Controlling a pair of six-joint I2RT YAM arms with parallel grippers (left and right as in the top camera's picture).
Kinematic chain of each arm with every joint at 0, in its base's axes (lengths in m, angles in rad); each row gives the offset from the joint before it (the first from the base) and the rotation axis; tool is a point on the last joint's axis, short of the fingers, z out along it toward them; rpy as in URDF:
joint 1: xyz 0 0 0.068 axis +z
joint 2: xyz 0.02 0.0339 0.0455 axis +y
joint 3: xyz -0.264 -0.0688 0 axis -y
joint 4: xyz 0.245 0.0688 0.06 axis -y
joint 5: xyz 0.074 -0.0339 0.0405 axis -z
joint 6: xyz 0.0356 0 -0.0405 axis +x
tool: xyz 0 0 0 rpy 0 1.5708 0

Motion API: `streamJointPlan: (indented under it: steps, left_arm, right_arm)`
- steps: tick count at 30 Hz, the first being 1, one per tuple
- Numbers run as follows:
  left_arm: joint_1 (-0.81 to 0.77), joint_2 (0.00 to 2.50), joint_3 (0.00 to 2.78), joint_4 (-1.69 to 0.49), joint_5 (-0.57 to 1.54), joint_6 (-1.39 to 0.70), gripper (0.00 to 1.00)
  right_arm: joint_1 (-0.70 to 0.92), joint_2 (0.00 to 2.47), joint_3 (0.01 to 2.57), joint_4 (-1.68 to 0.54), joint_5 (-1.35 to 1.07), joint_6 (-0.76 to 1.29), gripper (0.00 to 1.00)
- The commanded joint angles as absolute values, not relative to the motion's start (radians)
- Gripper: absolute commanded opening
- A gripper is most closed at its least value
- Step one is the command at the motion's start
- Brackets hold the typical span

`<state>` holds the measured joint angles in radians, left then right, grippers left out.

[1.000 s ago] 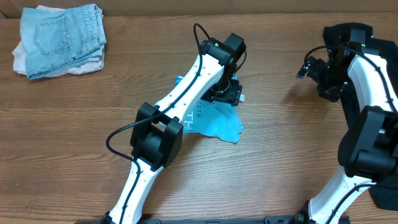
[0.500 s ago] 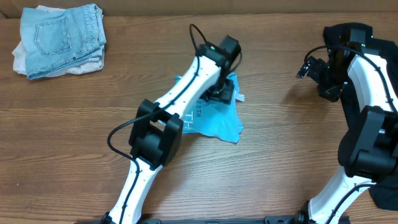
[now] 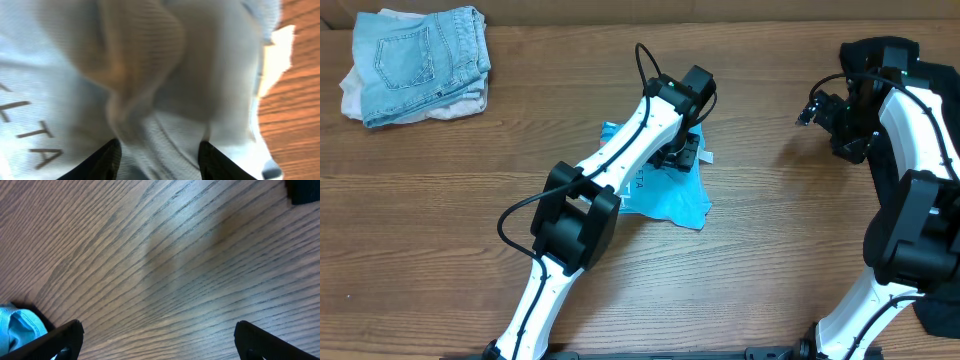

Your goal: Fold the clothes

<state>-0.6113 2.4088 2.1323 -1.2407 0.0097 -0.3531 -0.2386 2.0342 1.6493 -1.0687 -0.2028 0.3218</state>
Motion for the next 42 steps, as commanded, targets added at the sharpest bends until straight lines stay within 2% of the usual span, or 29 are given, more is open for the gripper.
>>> streamJointPlan:
  steps: [1, 4, 7, 11, 18, 26, 38, 42]
  left_arm:
    - [-0.6, 2.416, 2.129, -1.245, -0.039, -0.36, 0.53]
    - [-0.601, 2.416, 2.128, -1.24, -0.056, -0.36, 0.51]
    - [-0.601, 2.416, 2.128, -1.237, -0.055, -0.364, 0.43]
    - [-0.601, 2.416, 2.124, -1.234, -0.053, -0.367, 0.38]
    - [-0.601, 2.416, 2.098, -1.219, -0.051, -0.382, 0.34]
    - [-0.594, 2.416, 2.098, -1.176, 0.039, -0.382, 0.36]
    - [-0.591, 2.416, 2.098, -1.174, 0.036, -0.382, 0.17]
    - [-0.586, 2.416, 2.098, -1.175, 0.011, -0.381, 0.16]
  right_arm:
    - [-0.235, 2.005, 1.669, -1.066, -0.204, 0.329, 1.0]
    - [-0.235, 2.005, 1.669, -1.066, -0.204, 0.329, 1.0]
    - [-0.235, 2.005, 1.669, -1.066, -0.204, 0.329, 1.0]
    - [-0.235, 2.005, 1.669, -1.066, -0.204, 0.329, 1.0]
    - [-0.235, 2.005, 1.669, -1.066, -0.204, 0.329, 1.0]
    - [-0.235, 2.005, 1.669, -1.066, -0.203, 0.329, 1.0]
    - [-0.235, 2.005, 1.669, -1.062, -0.201, 0.329, 1.0]
    - [-0.235, 2.005, 1.669, -1.053, -0.203, 0.329, 1.0]
